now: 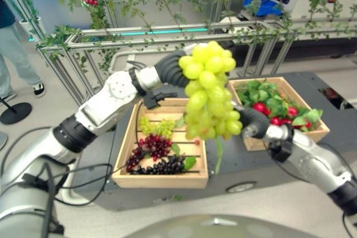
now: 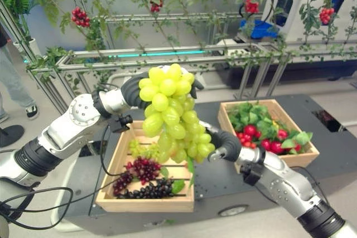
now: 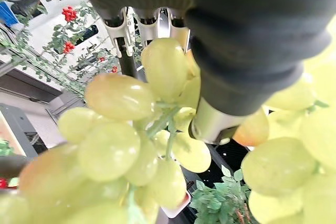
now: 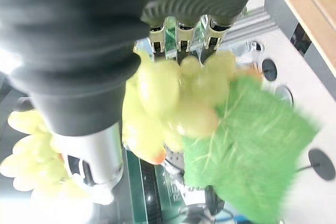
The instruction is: Pick up the fruits from the basket on one side to the basket on the other side
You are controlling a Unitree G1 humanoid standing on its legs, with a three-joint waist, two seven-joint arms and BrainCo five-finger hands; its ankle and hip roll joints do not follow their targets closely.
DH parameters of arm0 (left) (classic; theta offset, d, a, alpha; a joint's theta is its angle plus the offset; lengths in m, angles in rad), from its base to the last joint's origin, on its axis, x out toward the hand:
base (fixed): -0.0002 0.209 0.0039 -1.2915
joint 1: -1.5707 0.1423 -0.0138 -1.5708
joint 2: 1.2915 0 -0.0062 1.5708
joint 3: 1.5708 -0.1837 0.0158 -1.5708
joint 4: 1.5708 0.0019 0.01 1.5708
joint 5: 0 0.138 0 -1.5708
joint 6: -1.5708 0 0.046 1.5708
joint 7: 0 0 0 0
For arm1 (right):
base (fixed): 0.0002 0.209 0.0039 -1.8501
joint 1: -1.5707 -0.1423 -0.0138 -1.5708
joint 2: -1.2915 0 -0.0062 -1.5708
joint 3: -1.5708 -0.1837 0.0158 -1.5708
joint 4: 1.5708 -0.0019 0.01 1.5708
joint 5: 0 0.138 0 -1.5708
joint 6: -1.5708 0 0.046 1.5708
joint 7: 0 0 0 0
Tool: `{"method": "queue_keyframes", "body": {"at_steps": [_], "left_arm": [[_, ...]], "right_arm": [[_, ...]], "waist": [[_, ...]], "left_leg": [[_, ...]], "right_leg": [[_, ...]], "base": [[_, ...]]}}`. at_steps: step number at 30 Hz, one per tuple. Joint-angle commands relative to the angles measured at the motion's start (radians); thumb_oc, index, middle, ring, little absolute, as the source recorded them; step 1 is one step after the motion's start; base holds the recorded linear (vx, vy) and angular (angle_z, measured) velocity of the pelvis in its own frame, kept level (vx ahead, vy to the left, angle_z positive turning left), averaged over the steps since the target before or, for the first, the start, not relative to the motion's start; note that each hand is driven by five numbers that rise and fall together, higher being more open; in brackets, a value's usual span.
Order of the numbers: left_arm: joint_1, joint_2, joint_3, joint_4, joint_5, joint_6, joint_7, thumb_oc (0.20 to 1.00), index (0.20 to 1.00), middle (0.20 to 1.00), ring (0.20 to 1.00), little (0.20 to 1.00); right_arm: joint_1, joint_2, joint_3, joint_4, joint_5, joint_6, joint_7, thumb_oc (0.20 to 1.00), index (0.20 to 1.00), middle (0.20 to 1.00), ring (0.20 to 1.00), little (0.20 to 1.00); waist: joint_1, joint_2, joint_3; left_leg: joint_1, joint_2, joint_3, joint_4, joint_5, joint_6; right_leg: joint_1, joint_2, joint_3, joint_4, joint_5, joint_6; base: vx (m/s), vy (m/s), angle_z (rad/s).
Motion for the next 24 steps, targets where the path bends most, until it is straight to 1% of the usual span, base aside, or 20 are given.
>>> {"method": "queue_keyframes", "body": {"at_steps": [1, 7, 12, 18, 19, 24], "left_arm": [[-0.036, 0.022, 0.115, 0.033, -0.077, -0.078, 0.018, 0.2, 0.2, 0.2, 0.2, 0.2], [-0.029, 0.045, 0.118, 0.032, -0.08, -0.08, 0.019, 0.2, 0.2, 0.2, 0.2, 0.2], [-0.029, 0.04, 0.113, 0.034, -0.086, -0.079, 0.023, 0.2, 0.2, 0.2, 0.2, 0.2], [-0.047, 0.015, 0.088, 0.039, -0.082, -0.076, 0.023, 0.2, 0.2, 0.2, 0.2, 0.2], [-0.05, 0.005, 0.078, 0.039, -0.08, -0.073, 0.022, 0.2, 0.2, 0.2, 0.2, 0.2], [-0.07, -0.023, 0.044, 0.04, -0.075, -0.065, 0.014, 0.2, 0.2, 0.2, 0.2, 0.2]], "right_arm": [[0.001, -0.023, -0.047, -0.044, 0.064, -0.072, 0.014, 1.0, 1.0, 1.0, 1.0, 1.0], [0.018, -0.059, -0.078, -0.058, 0.075, -0.071, 0.02, 1.0, 1.0, 1.0, 1.0, 1.0], [-0.004, -0.059, -0.071, -0.064, 0.079, -0.077, 0.014, 1.0, 1.0, 1.0, 1.0, 1.0], [-0.085, -0.037, 0.0, -0.077, 0.075, -0.076, 0.013, 1.0, 1.0, 1.0, 1.0, 1.0], [-0.117, -0.025, 0.034, -0.082, 0.07, -0.073, 0.013, 1.0, 1.0, 1.0, 1.0, 1.0], [-0.236, -0.031, 0.138, -0.1, 0.06, -0.063, 0.02, 1.0, 1.0, 1.0, 1.0, 1.0]], "waist": [[-0.007, -0.024, -0.012], [-0.012, -0.023, -0.011], [-0.012, -0.025, -0.01], [-0.009, -0.024, -0.011], [-0.006, -0.023, -0.011], [0.0, -0.024, -0.011]], "left_leg": [[-0.022, -0.052, 0.019, 0.005, -0.01, 0.033], [-0.019, -0.051, 0.024, 0.005, -0.013, 0.033], [-0.017, -0.05, 0.028, 0.005, -0.013, 0.033], [-0.016, -0.05, 0.029, 0.005, -0.014, 0.035], [-0.015, -0.05, 0.029, 0.005, -0.014, 0.036], [-0.015, -0.049, 0.029, 0.005, -0.014, 0.037]], "right_leg": [[0.057, 0.003, -0.009, 0.058, -0.113, 0.076], [0.055, 0.003, -0.006, 0.06, -0.113, 0.077], [0.053, 0.004, -0.002, 0.06, -0.114, 0.077], [0.052, 0.006, 0.001, 0.06, -0.115, 0.076], [0.053, 0.007, 0.004, 0.06, -0.115, 0.075], [0.051, 0.007, 0.006, 0.059, -0.116, 0.073]], "base": [[0.0, 0.0, 0.0], [0.0, 0.0, 0.0], [0.0, 0.0, 0.0], [0.0, 0.0, -0.01], [0.01, -0.001, -0.03], [0.0, 0.0, -0.01]]}}
